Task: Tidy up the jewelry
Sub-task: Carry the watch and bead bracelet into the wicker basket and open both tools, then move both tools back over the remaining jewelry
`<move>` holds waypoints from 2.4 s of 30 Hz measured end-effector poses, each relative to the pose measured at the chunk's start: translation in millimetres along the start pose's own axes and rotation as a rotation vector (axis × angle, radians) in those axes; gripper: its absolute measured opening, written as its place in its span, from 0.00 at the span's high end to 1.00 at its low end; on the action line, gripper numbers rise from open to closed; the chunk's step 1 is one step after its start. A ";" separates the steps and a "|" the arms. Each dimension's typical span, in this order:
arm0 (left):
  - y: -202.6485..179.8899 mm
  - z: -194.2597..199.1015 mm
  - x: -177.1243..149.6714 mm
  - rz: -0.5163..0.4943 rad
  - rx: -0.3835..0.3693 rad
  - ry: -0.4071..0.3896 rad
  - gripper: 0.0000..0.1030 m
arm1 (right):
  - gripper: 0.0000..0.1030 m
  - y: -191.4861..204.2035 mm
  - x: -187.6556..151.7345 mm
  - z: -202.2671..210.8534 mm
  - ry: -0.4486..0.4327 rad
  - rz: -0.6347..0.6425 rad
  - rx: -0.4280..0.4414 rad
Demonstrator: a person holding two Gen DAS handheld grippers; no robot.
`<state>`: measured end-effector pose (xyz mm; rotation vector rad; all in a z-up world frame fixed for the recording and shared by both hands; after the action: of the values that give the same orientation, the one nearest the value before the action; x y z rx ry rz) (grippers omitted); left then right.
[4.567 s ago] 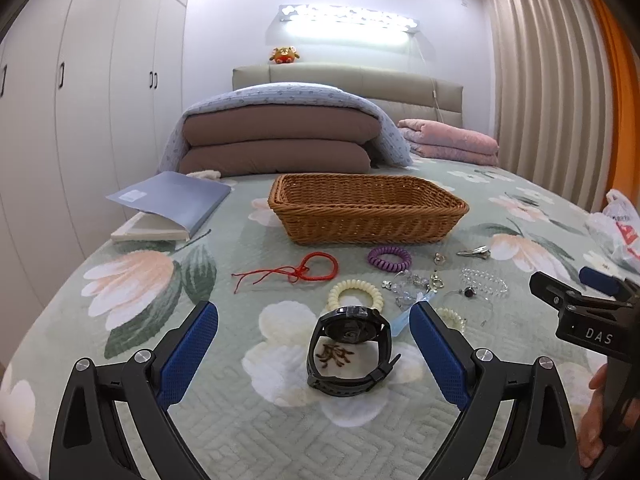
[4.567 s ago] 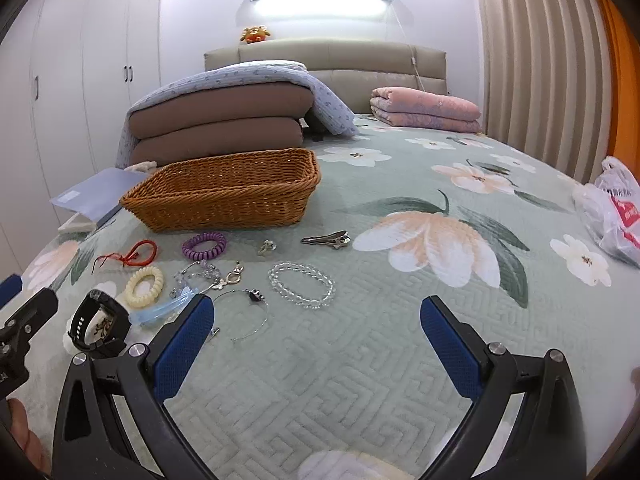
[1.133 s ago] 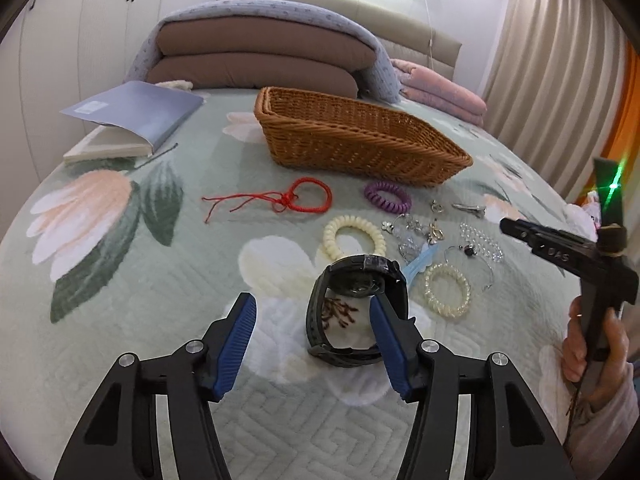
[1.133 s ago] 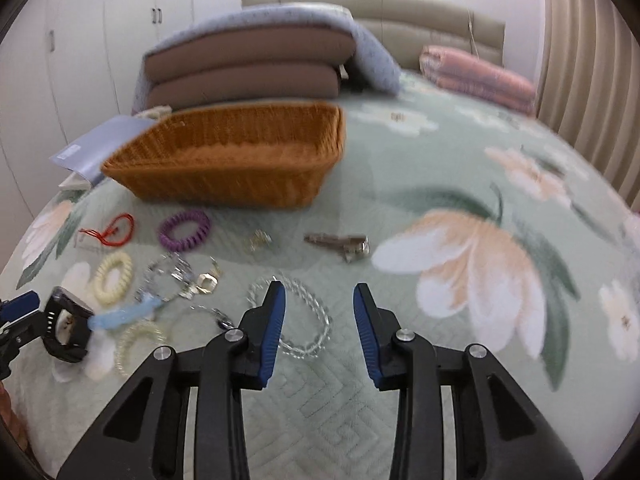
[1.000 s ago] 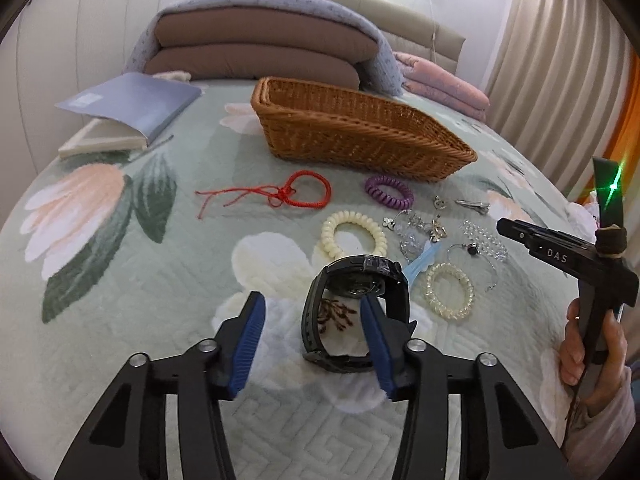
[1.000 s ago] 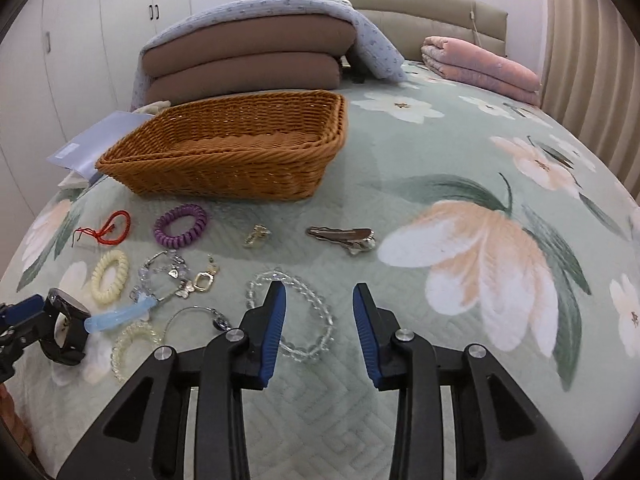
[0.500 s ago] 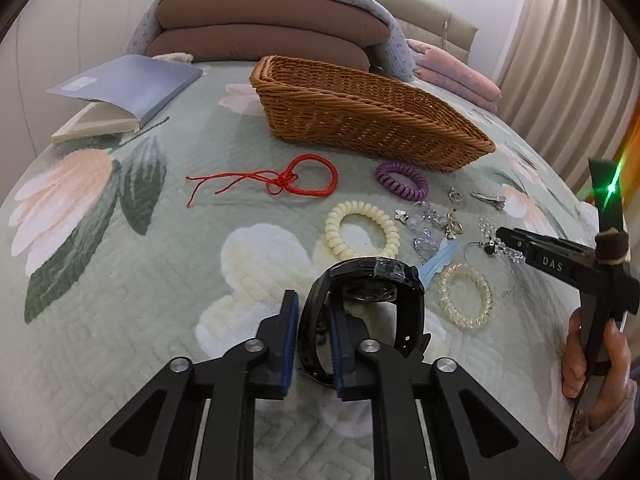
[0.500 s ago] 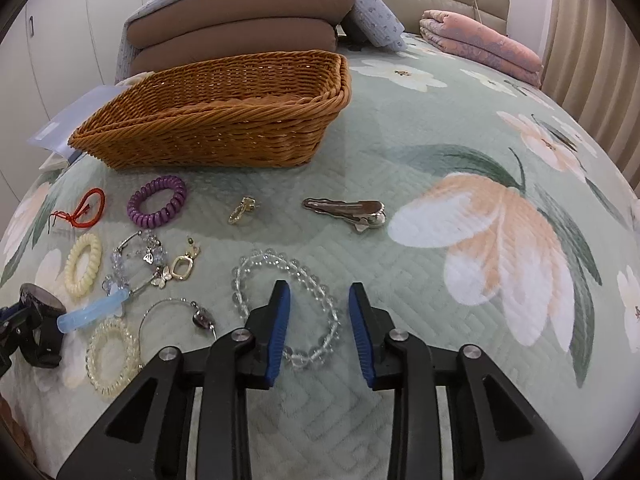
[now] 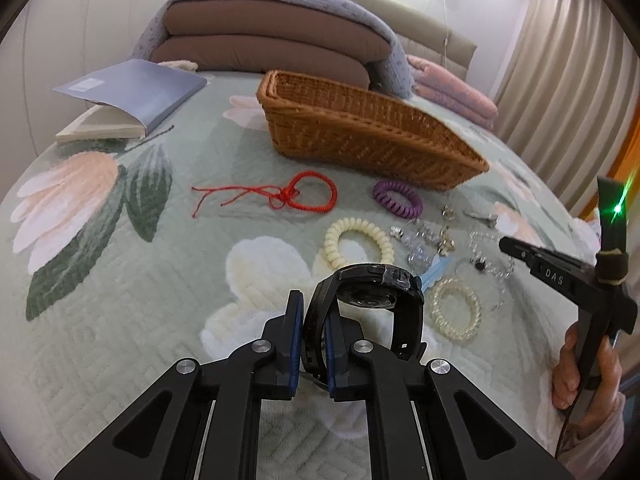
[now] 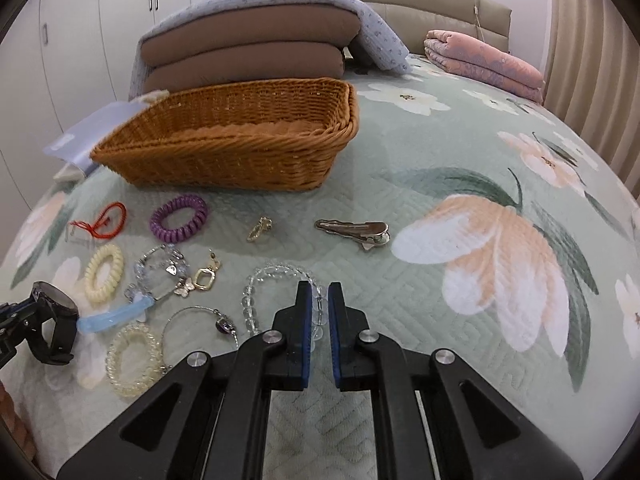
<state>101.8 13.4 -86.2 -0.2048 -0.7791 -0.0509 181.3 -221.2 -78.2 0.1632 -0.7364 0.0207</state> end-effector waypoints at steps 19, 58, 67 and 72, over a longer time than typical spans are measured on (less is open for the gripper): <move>-12.0 36.4 58.9 -0.028 -0.020 -0.131 0.91 | 0.90 7.8 30.8 58.4 -0.155 -0.078 0.153; -16.7 -85.5 198.3 -0.101 0.068 -0.201 0.46 | 0.55 27.2 135.1 -40.6 -0.175 -0.119 0.214; -12.2 -4.4 166.7 -0.068 -0.020 -0.282 0.46 | 0.55 41.7 103.5 39.3 -0.297 -0.045 0.162; 6.6 35.7 130.5 -0.069 0.020 -0.264 0.46 | 0.55 51.8 57.5 73.4 -0.288 -0.036 0.184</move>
<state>170.7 31.0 29.1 -0.1677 -1.0497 -0.0824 171.1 -183.6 21.1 0.3603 -1.0191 0.0315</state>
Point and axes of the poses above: each gripper's, at about its wrist camera, not at the fingertips, and z roughly against the way its jaws point, y to its left, x to its top, the point moved 6 cm from there along -z, roughly the way its jaws point, and after that the axes turned 8 degrees about -z, right-handed, at the moved point
